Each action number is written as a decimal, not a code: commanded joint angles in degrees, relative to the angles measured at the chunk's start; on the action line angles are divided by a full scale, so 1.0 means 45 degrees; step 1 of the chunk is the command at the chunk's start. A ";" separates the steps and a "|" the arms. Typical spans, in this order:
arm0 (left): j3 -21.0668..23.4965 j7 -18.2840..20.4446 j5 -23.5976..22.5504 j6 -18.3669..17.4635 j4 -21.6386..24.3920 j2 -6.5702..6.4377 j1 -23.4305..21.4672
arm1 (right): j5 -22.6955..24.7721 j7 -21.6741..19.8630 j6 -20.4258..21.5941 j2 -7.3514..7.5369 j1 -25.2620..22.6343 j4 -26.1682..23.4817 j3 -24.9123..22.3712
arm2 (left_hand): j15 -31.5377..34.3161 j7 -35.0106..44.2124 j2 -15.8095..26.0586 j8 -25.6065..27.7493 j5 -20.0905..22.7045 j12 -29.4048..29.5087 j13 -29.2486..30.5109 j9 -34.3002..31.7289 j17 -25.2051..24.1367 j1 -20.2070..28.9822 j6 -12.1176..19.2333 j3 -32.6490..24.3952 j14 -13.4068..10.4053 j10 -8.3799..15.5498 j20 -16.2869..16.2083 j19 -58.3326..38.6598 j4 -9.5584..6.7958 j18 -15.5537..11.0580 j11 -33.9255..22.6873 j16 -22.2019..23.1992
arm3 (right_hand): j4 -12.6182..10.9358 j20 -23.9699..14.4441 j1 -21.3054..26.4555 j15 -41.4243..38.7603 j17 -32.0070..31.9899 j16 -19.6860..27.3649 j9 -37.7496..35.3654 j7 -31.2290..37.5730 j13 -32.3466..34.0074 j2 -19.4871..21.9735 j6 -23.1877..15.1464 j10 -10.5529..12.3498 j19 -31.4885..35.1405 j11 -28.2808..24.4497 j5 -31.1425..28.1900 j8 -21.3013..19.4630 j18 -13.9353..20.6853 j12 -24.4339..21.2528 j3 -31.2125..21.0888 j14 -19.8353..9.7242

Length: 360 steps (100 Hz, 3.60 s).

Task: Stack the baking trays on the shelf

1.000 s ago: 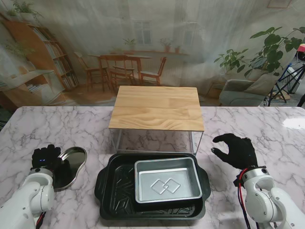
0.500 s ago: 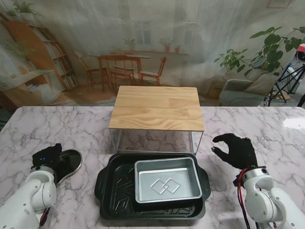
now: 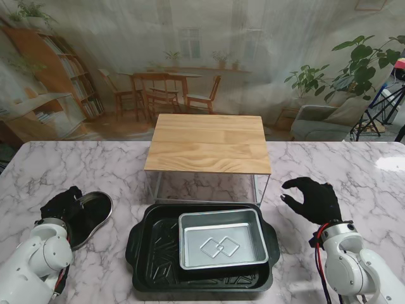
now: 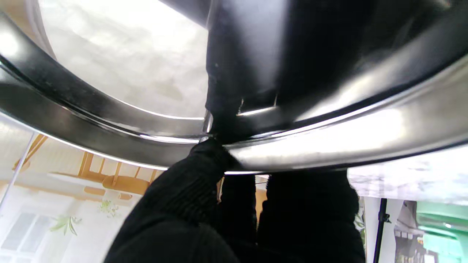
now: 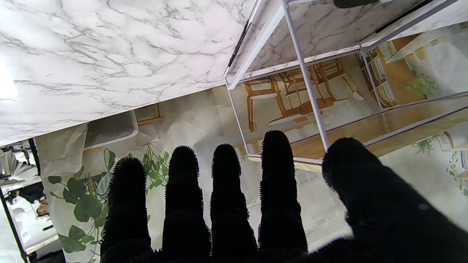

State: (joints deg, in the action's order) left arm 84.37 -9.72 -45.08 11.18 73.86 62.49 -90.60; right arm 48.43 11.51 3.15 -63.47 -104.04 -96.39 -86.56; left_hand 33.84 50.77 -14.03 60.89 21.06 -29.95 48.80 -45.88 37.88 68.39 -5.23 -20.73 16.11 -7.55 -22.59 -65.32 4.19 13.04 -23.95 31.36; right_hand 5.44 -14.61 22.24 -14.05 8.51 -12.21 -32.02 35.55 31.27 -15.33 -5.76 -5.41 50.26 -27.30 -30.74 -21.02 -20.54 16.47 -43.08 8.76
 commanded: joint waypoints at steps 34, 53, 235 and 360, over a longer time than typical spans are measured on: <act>0.1127 0.1079 0.1334 -0.0528 0.0847 0.0226 -0.0567 | -0.0032 0.0005 -0.0010 -0.0034 -0.0040 0.0000 -0.0004 | 0.1257 0.1161 0.0544 0.0614 0.0472 -0.1490 0.1199 -0.0810 0.0995 0.1239 0.0861 -0.2144 0.0739 -0.0003 0.0135 -0.1658 -0.0130 -0.0513 -0.0986 0.0334 | -0.0285 -0.0098 -0.0082 0.0505 -0.0107 -0.0178 -0.0028 -0.0203 0.0034 0.0372 0.0028 -0.0102 -0.0168 -0.0260 0.0130 -0.0249 0.0066 -0.0021 0.0281 0.0130; 0.1655 0.1407 0.2010 -0.0803 0.1089 0.0263 -0.0694 | -0.0052 -0.0043 -0.0026 -0.0030 -0.0031 0.0004 0.0007 | 0.1414 0.1128 0.0390 0.0604 0.0693 -0.1876 0.1268 -0.1024 0.0987 0.1240 0.0716 -0.2332 0.0830 -0.0116 0.0038 -0.2015 -0.0136 -0.0343 -0.1147 0.0434 | -0.0288 -0.0091 -0.0086 0.0511 -0.0104 -0.0178 -0.0033 -0.0201 0.0024 0.0350 0.0041 -0.0111 -0.0164 -0.0274 0.0148 -0.0246 0.0065 -0.0014 0.0282 0.0154; 0.4384 0.7922 0.5340 -0.1485 0.7823 -0.0557 -0.5008 | -0.0156 0.0215 0.0081 -0.0088 -0.0154 -0.0053 -0.0196 | 0.1661 0.0321 0.0038 0.0072 0.1694 -0.2499 0.1316 -0.1478 0.0769 0.1087 0.0229 -0.2992 0.1227 -0.0449 -0.0216 -0.2457 -0.0180 0.0185 -0.0963 0.0624 | -0.0288 -0.0022 -0.0085 0.0506 -0.0068 -0.0169 -0.0016 -0.0205 0.0022 0.0336 0.0087 -0.0117 -0.0086 -0.0287 0.0244 -0.0216 0.0092 -0.0009 0.0331 0.0156; 0.0415 1.0806 0.5662 -0.1530 0.8904 -0.1323 -0.2994 | -0.0331 0.0312 0.0063 -0.0136 -0.0314 -0.0161 -0.0355 | 0.1780 0.0387 -0.0085 0.0060 0.1888 -0.2591 0.1516 -0.1607 0.0963 0.0990 0.0236 -0.3117 0.1142 -0.0354 -0.0265 -0.2565 -0.0199 0.0072 -0.1022 0.0690 | -0.0283 0.0006 -0.0053 0.0522 -0.0086 -0.0158 0.0014 -0.0227 -0.0027 0.0360 0.0103 -0.0153 -0.0098 -0.0276 0.0263 -0.0204 0.0115 -0.0014 0.0384 0.0166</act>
State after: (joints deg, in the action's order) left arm 87.34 37.57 -19.34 4.12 113.66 56.51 -104.95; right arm 46.96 12.93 3.50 -63.98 -105.18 -97.08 -88.16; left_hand 39.40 48.30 -16.65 60.49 23.84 -40.29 53.17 -50.95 40.04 68.34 -7.53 -23.82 17.67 -9.71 -21.93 -70.89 4.91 16.62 -28.61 33.84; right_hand 5.44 -14.61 22.24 -14.05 8.51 -12.21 -32.02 35.52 31.27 -15.33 -5.70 -5.63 50.26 -27.39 -30.52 -21.02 -20.54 16.47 -42.36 8.91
